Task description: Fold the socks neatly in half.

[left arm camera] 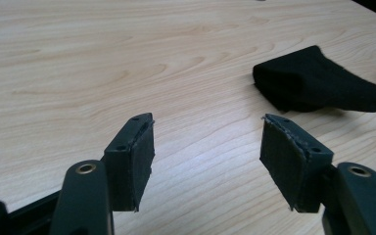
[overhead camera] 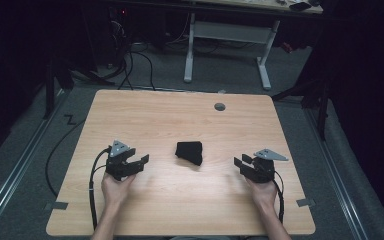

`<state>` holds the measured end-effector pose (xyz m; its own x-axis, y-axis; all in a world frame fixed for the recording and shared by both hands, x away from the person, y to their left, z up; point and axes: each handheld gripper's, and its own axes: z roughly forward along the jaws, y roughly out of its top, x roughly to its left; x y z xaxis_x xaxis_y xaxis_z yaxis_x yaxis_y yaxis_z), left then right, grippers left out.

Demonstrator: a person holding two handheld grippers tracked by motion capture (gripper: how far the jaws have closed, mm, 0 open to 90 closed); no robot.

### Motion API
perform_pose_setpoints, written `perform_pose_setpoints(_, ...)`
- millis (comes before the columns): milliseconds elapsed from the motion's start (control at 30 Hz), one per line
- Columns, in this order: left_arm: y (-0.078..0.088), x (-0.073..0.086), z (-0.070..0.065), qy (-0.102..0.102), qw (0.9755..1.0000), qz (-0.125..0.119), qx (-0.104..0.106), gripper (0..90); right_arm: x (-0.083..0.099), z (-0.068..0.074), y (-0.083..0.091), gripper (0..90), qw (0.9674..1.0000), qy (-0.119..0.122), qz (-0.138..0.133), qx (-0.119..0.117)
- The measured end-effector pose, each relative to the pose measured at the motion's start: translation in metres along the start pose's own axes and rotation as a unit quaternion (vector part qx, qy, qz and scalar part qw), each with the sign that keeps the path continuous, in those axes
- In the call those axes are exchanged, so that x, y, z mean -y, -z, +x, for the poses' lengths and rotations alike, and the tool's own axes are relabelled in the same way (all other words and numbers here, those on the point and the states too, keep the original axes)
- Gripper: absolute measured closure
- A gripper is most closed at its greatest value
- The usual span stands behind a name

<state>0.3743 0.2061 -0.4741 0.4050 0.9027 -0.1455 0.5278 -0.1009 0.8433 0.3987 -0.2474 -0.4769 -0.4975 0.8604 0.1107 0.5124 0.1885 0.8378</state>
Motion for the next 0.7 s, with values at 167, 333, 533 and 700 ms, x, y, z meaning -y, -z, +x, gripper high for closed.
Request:
perform_pose_setpoints(167,-0.002,0.005,0.005,0.002,0.9999,0.01,-0.01,36.7,0.004,-0.007,0.002,57.5,0.9999,-0.005,0.008,0.011)
perform_pose_setpoints(333,-0.004,0.009,0.009,0.006,0.9996,0.02,-0.017,36.7,0.005,-0.012,0.005,57.2,0.9997,-0.004,0.009,0.021)
perform_pose_setpoints(533,-0.008,0.014,0.014,0.009,0.9991,0.031,-0.027,36.5,0.013,-0.019,0.004,57.2,0.9993,-0.008,0.018,0.033)
perform_pose_setpoints(700,-0.012,0.017,0.016,0.006,0.9984,0.041,-0.038,36.4,0.02,-0.026,0.003,56.9,0.9982,-0.009,0.03,0.05)
